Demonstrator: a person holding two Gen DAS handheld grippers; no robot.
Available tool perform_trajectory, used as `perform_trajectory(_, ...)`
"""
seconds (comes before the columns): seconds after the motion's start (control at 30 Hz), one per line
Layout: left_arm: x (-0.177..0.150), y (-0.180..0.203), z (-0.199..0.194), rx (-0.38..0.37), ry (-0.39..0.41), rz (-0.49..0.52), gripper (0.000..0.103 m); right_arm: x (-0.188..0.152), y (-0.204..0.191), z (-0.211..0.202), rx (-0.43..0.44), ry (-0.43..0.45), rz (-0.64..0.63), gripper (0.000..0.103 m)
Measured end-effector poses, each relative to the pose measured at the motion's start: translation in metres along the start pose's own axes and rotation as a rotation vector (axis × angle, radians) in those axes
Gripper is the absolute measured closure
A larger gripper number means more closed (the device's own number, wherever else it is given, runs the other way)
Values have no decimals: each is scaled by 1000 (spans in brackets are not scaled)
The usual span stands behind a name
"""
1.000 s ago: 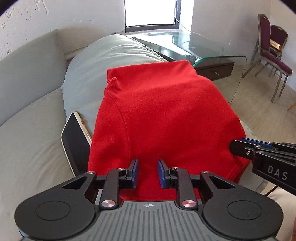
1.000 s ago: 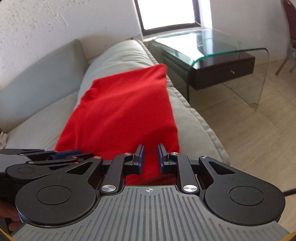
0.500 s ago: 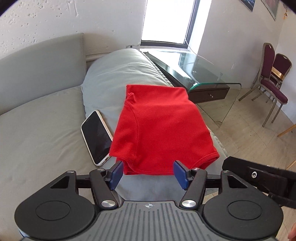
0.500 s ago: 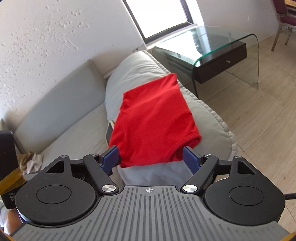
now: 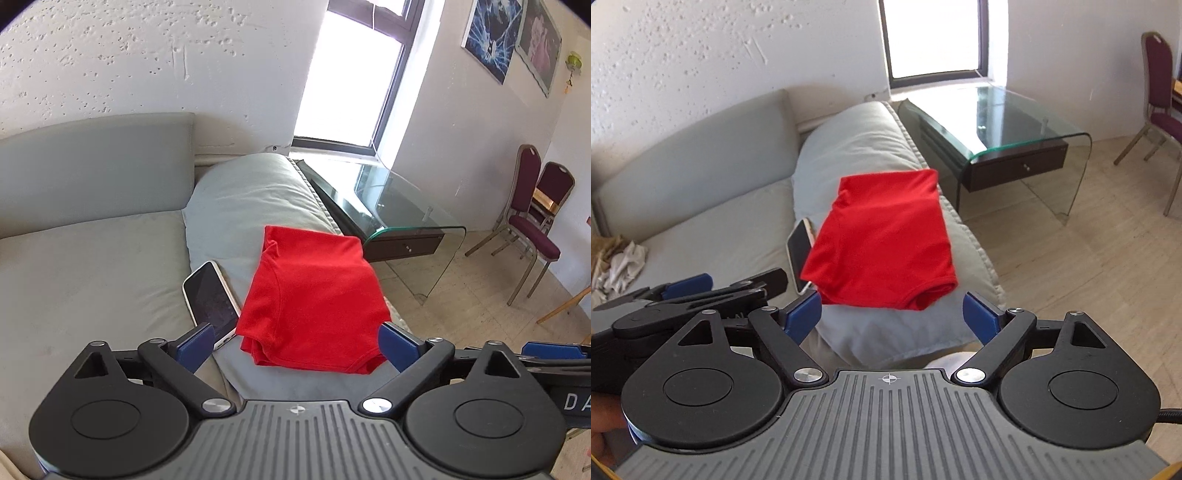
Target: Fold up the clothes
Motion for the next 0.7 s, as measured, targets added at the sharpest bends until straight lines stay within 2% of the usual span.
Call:
perform_trajectory(0.2, 9, 4, -15, -42, 5, -31, 5, 14, -13, -32, -126, 11, -99, 14)
perform_trajectory(0.33, 5, 5, -11, -31, 8, -41, 3, 20, -20, -36, -171, 21, -170, 12)
perform_trajectory(0.5, -4, -2, 2, 30, -11, -41, 3, 16, -24, -17, -165, -19, -191, 12)
perform_trajectory(0.7, -4, -12, 12, 62, -32, -71, 3, 14, -26, 1, -146, -27, -189, 11)
Point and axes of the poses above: each gripper's, at about its wrist camera, not at the fingertips, and z roughly the way its jaws point, y to its right, x to its top, the point moved 1 cm from there along z, roughly the way its jaws point, and after that the axes turned 7 degrees about x, right-handed, at the moved point
